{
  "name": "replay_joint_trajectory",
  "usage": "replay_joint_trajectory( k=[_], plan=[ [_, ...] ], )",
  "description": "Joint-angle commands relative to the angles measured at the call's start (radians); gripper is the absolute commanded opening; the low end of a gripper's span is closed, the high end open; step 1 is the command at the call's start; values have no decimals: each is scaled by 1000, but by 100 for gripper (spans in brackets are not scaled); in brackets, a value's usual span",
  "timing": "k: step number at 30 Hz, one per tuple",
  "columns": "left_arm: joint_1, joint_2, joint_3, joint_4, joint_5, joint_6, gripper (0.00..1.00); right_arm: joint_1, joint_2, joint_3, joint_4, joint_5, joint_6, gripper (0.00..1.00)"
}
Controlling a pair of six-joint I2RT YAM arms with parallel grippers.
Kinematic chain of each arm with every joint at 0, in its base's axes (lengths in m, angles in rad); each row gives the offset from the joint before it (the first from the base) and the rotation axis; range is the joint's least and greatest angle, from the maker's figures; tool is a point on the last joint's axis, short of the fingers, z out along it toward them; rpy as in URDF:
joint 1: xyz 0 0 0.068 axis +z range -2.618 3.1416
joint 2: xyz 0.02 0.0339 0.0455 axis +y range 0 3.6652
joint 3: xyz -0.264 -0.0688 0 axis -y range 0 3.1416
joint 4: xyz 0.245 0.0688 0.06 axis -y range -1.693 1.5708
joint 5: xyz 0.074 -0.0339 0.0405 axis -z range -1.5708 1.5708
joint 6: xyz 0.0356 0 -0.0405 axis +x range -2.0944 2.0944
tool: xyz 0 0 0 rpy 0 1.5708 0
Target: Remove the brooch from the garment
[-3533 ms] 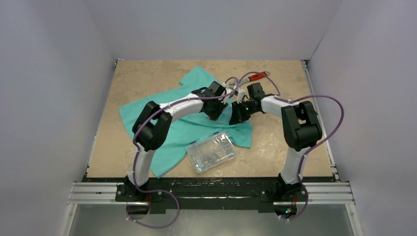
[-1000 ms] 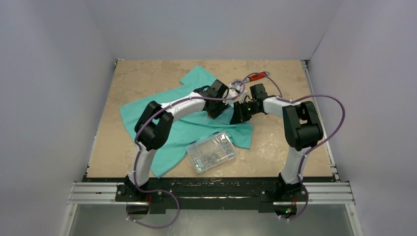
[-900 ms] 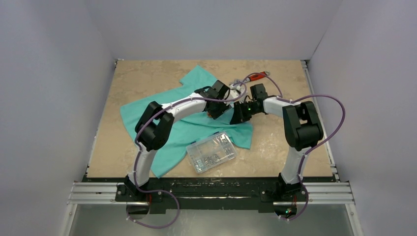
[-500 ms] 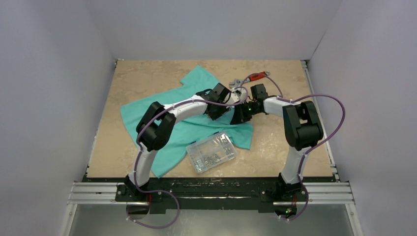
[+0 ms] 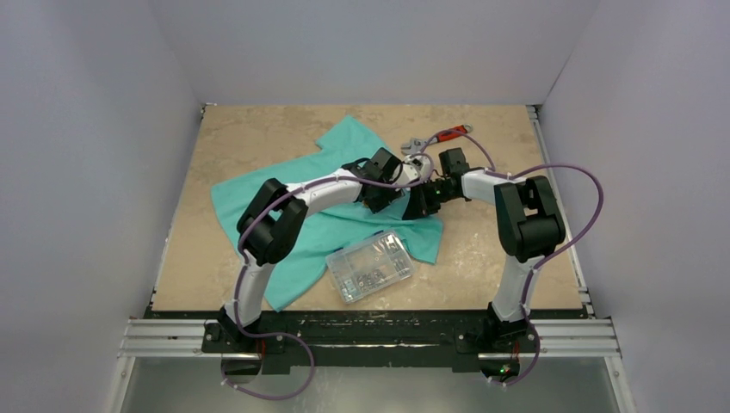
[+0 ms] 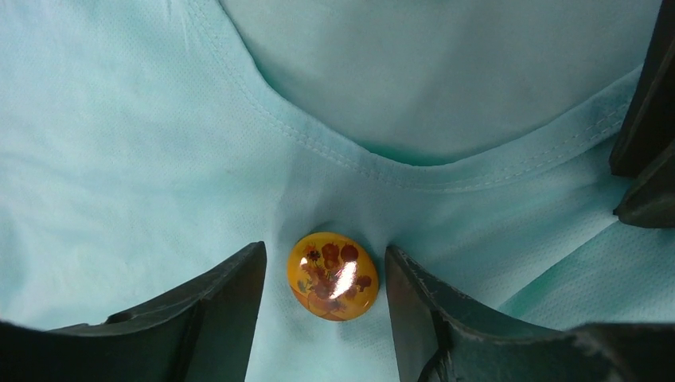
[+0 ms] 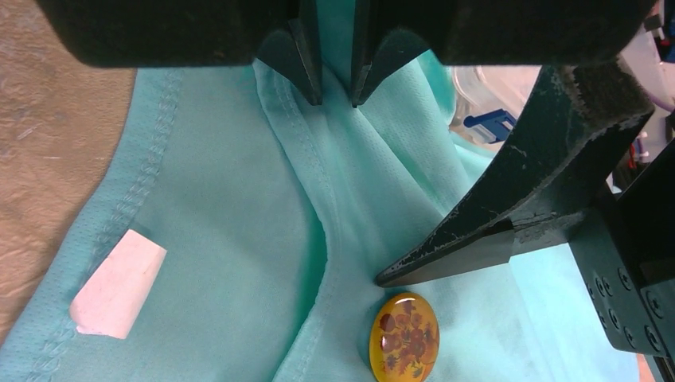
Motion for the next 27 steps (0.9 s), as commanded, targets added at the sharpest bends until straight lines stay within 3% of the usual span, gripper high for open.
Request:
replay_joint_trajectory(
  k=[1,9,19,27],
  plan=[
    [-18,-45,-55,-65,30,65,56,-6,11,6,-3,-4,-3,24],
    [-18,-27,-86,-15,-114,119,45,-6,15,8,-6,6,-3,24],
    [-19,-89,-75,3,-91,111,15,-7,18,23,-11,5,-4,25],
    [-18,-112,-69,-11,-99,109,0,-6,1,34,0,-14,15,30]
  ],
)
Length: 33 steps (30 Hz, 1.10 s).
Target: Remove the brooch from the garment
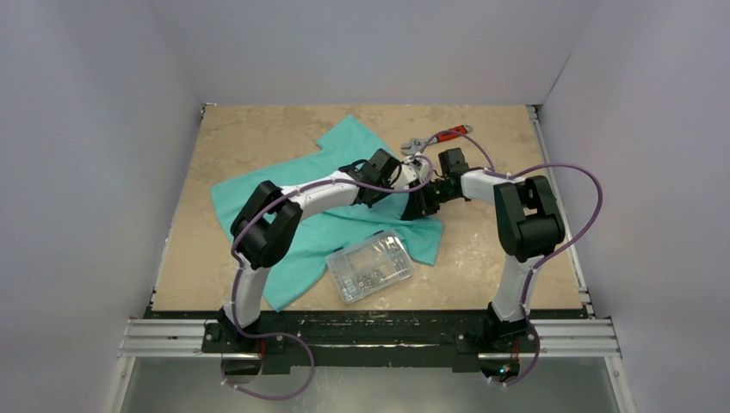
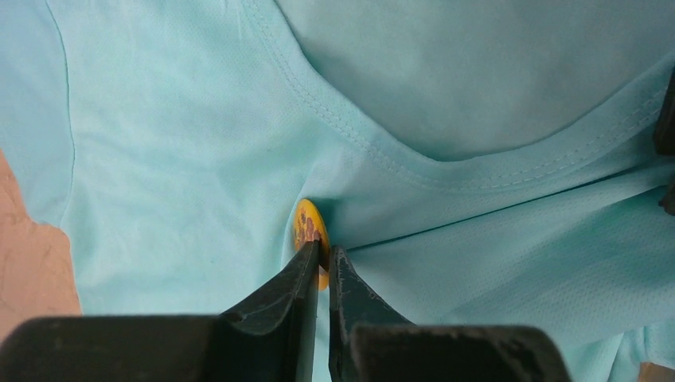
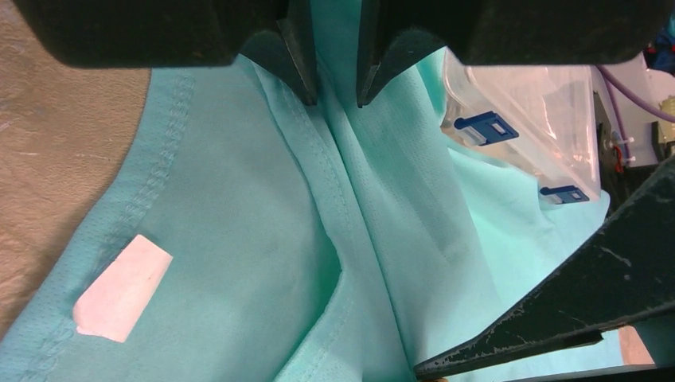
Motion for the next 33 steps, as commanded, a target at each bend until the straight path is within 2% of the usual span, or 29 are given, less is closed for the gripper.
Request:
replay_joint_trajectory(
  k=[1,6,17,24,33],
  plan=[
    [-9,-61,-4,-60,3,41,0,-6,-9,34,14,2,18,31],
    [-9,-90,19,-110,106,-2,0,-7,-44,36,46,2,37,37],
    [36,-105,106,-207,272,-126,0,-23,-51,39,61,3,73,40],
    [86,-96,171,-274,402,-169,0,-22,-78,23,106,11,79,54],
    [151,-82,221,-348,620,-177,0,-22,-195,-97,342,-111,72,61]
  ],
)
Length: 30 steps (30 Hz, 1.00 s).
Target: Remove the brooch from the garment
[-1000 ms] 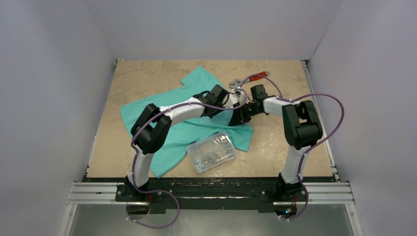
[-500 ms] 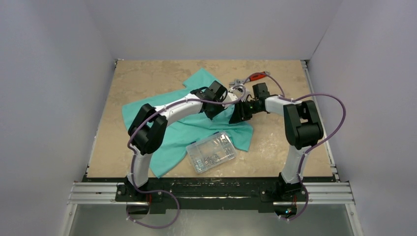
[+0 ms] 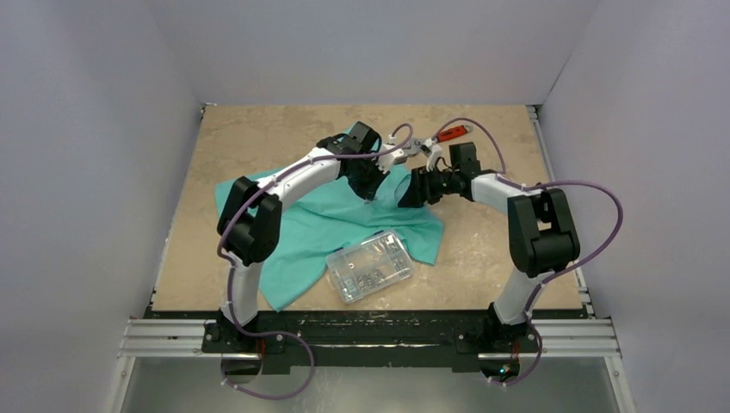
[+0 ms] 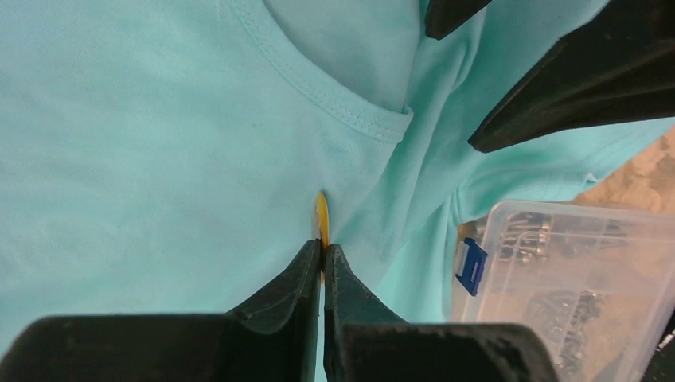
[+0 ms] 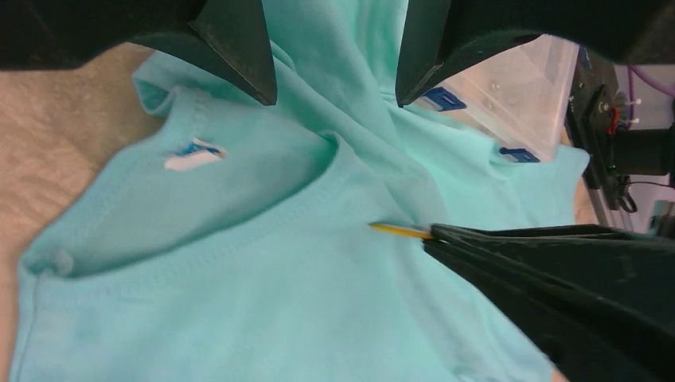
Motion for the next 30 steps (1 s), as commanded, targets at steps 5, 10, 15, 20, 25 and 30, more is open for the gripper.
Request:
replay_joint_trajectory(
  k=[5,10,15,20,25,30],
  plan=[
    [63,-33,74,-50,286,-20,0,4,-97,-125,405,-221,47,61],
    [68,-31,68,-55,365,13,0,14,-64,-129,510,-227,73,61],
    [69,-21,77,-67,405,35,0,22,-22,-87,486,-244,1,58],
    [70,-8,96,-84,408,48,0,39,38,-47,468,-305,-23,53],
    [70,10,123,-104,411,61,0,63,47,-39,455,-338,-84,46],
    [70,20,135,-120,416,73,0,75,55,-15,418,-339,-137,43]
  ],
)
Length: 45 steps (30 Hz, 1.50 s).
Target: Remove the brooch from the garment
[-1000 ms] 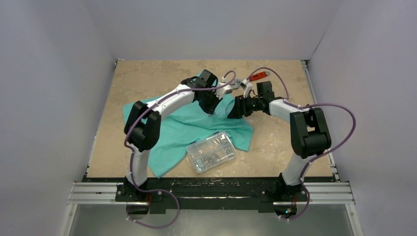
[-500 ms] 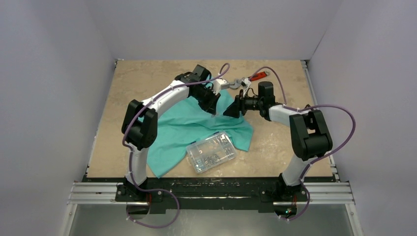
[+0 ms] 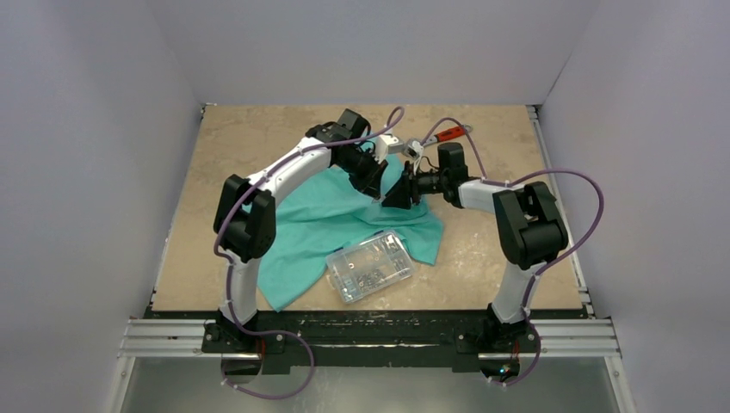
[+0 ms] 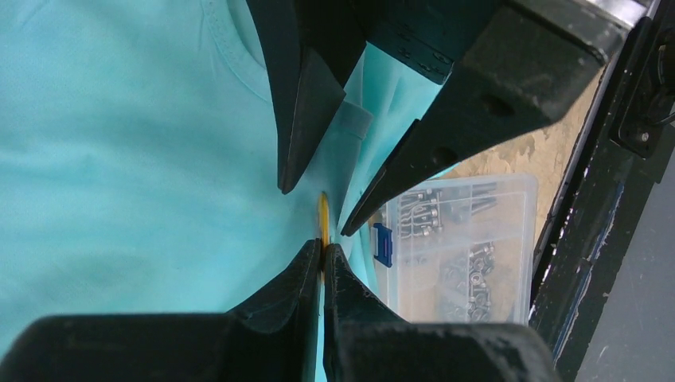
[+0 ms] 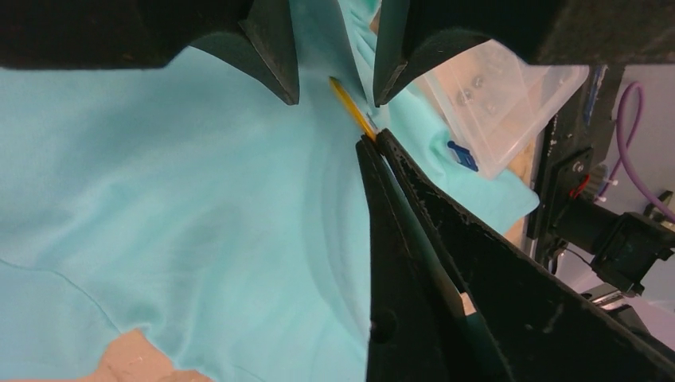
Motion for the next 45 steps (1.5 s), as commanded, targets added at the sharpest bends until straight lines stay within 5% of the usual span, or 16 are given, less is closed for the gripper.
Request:
replay_joint_trajectory(
  k=[1,4,12,18,20,24,29,34,39,45],
  plan=[
    [-2,17,49,-17,47,37,0,11,-8,52,-16,-34,-77,42],
    [-2,18,50,-20,51,41,0,16,-7,67,-46,-37,-109,37],
    [5,26,56,-16,45,28,0,28,0,117,-223,-42,-258,2],
    [12,31,65,-16,47,16,0,34,-13,116,-228,-55,-257,0],
    [16,22,53,-1,14,-6,11,34,-17,110,-208,-57,-232,0],
    [61,-19,6,61,1,-85,40,32,-13,70,-57,-37,-31,0],
    [151,-128,-122,115,39,-141,55,32,-5,-6,207,16,247,0],
    [215,-215,-297,239,114,-218,57,32,18,-67,400,19,454,0],
    [255,-290,-522,639,230,-448,54,31,55,-106,582,9,629,0],
    [235,-273,-602,877,263,-588,48,27,113,-135,859,5,888,0]
  ],
)
